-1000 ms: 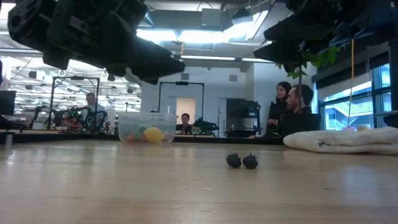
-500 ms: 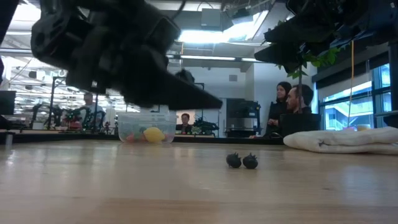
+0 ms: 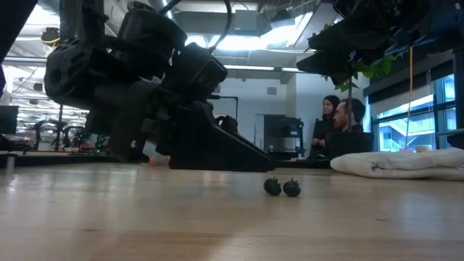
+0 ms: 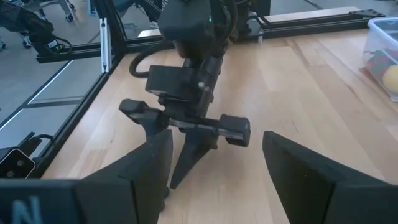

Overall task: Pick and placing Produce into tupperware
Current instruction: Put the left blueberry into the transparent bin

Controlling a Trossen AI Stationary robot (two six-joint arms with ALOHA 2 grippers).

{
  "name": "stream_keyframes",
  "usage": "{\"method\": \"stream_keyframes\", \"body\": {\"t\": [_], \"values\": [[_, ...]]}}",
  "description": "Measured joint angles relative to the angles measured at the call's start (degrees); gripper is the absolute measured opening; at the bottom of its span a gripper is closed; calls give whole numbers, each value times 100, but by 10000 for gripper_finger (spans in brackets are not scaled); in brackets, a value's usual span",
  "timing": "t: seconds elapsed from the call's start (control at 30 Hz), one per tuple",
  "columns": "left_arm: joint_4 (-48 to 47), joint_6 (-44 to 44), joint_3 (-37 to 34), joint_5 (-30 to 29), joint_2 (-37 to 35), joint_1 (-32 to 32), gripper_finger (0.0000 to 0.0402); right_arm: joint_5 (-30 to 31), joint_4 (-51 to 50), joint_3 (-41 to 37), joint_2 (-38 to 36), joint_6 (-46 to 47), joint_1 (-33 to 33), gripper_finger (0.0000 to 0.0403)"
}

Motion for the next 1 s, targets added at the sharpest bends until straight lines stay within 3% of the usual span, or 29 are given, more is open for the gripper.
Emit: {"method": "stream_keyframes", "body": {"t": [0.3,0.7,1.0], "values": [[-44,-195,29,5,57,29,142,-2,0,0,0,-6,0,252],[-1577,-470,666,4,28,30,120,-2,0,0,0,-43,0,252],[-1721,-490,689,-24,31,36,82,-2,-4,0,0,-21,0,252]]}}
